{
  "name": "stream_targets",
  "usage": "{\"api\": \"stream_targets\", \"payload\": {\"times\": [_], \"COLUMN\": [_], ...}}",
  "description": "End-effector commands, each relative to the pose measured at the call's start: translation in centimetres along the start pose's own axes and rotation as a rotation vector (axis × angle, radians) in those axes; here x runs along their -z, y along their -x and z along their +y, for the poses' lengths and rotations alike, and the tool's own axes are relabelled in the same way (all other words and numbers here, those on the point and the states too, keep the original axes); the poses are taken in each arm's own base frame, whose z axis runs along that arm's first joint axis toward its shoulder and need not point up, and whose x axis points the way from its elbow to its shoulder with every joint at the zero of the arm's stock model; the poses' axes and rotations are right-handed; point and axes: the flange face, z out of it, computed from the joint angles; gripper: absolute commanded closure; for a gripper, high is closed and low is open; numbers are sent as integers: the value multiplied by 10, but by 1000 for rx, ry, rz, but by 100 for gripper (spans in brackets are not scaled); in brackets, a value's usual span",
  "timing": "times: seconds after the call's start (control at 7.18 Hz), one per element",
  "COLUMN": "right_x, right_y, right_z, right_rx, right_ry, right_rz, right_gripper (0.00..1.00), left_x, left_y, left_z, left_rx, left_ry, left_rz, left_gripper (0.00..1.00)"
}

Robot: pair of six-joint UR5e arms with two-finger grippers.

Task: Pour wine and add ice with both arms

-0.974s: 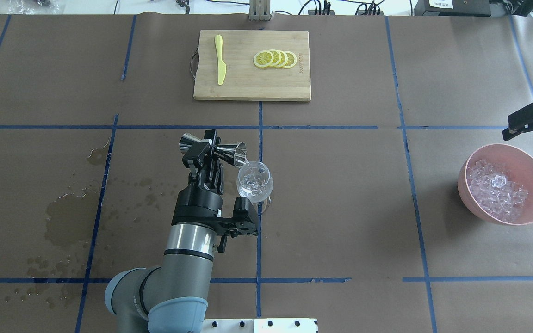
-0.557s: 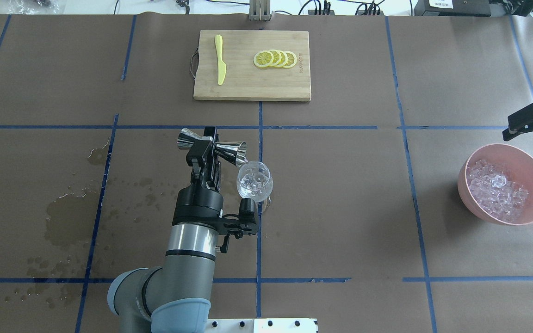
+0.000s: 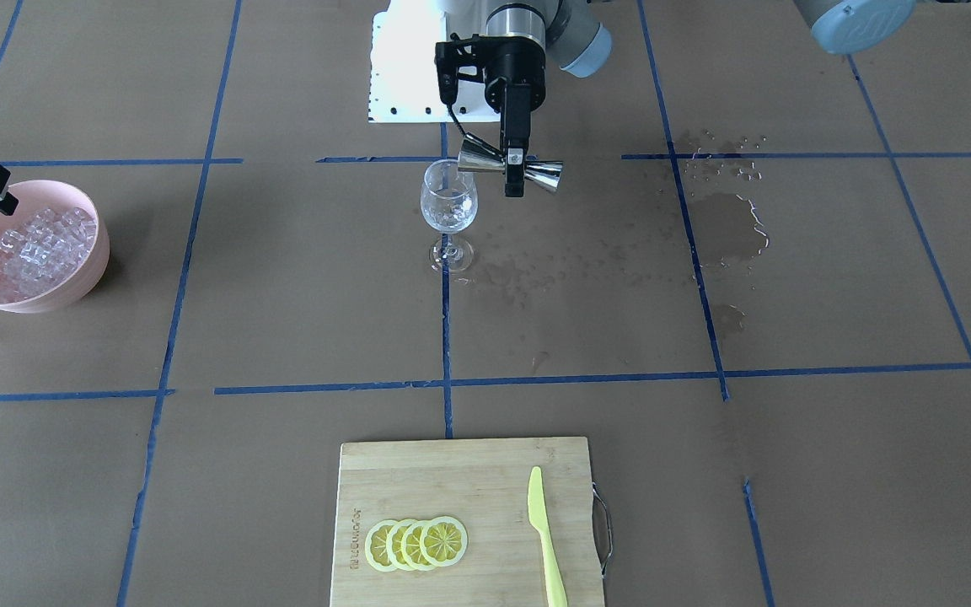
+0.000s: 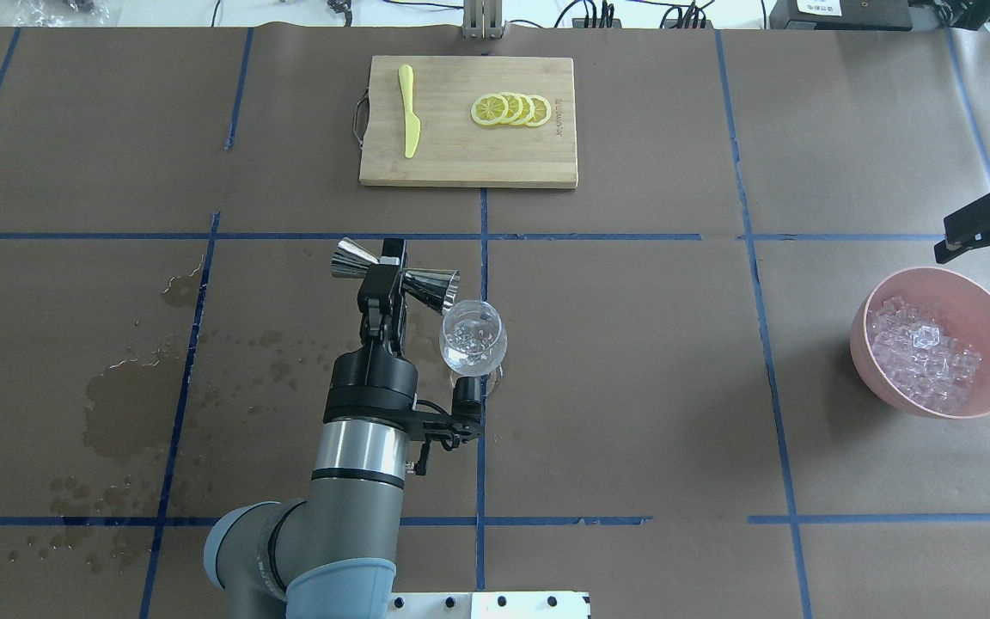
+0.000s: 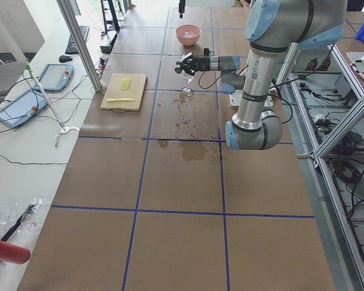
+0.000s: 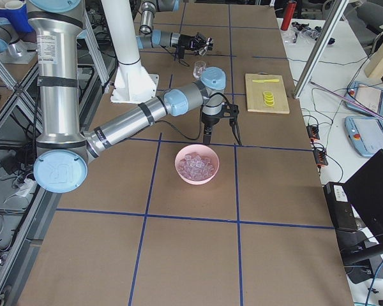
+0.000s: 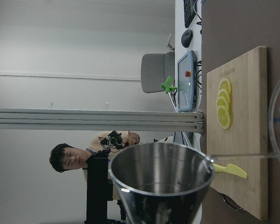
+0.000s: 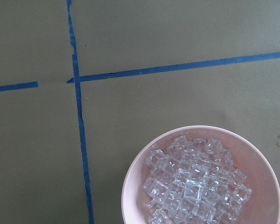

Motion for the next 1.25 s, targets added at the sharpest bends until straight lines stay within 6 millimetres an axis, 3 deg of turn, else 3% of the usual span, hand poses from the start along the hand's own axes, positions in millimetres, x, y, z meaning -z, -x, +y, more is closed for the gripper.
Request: {"api": "stream_targets", "payload": {"times": [0.0,0.28,0.7,1.11], "right_x": [0,0,2,0], "right_y": [0,0,2,5], "right_z": [0,0,1,1], "right_rx": [1,1,4,19], "right_ry": [0,0,-2,-26], "right_rz": [0,-2,-4,8], "right_gripper": [0,0,0,0], "left_x": [2,2,1,7], "left_y": [-2,-5,-36,-18], "left_z": [-2,4,15,31], "left_rx": [3,133,548,846], "left_ry": [-4,-9,-29,-79], "left_rz": [2,-2,-3,-16], "left_gripper": [100,100,100,100]}}
